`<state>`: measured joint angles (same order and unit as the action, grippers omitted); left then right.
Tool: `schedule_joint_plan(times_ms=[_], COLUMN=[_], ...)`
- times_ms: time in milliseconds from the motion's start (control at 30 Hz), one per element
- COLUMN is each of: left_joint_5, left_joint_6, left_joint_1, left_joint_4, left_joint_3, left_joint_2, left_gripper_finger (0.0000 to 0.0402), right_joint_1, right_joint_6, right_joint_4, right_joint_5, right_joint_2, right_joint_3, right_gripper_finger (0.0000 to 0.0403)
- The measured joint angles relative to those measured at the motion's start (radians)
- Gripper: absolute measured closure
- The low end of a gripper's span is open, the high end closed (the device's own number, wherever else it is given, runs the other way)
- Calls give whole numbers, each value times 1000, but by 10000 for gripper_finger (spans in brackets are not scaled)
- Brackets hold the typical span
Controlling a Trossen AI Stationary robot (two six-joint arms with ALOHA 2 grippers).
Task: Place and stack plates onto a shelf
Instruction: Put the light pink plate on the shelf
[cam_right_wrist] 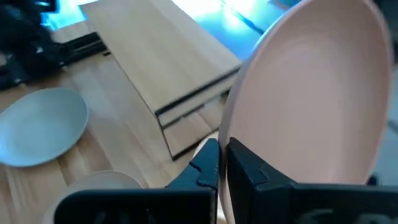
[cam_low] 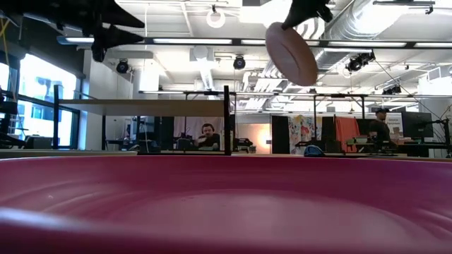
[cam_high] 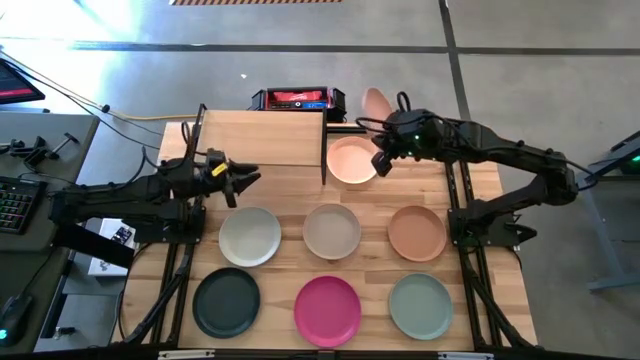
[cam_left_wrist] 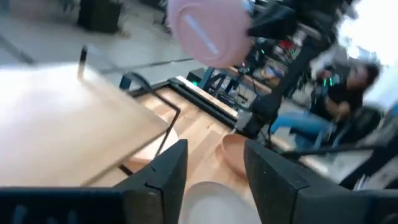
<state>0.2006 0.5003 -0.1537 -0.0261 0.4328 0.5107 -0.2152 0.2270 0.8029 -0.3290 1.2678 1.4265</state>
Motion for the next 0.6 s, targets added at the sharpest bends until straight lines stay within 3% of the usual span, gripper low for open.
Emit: schedule_joint_plan(times_ms=[233, 600], left_joint_5=[8, 39], left_joint_6=[315, 546], left_joint_1=[-44, -92], left_joint_4=[74, 179], left_joint_3=[0, 2], left_joint_2=[41, 111], left_gripper_finger=[242, 260], right_joint_1=[46, 122], right_joint_6=[-216, -518], right_joint_4=[-43, -52], right_joint_5=[4, 4], right_joint_2=[17, 110], right_joint_3=[0, 0], right_gripper_finger=[403, 403])
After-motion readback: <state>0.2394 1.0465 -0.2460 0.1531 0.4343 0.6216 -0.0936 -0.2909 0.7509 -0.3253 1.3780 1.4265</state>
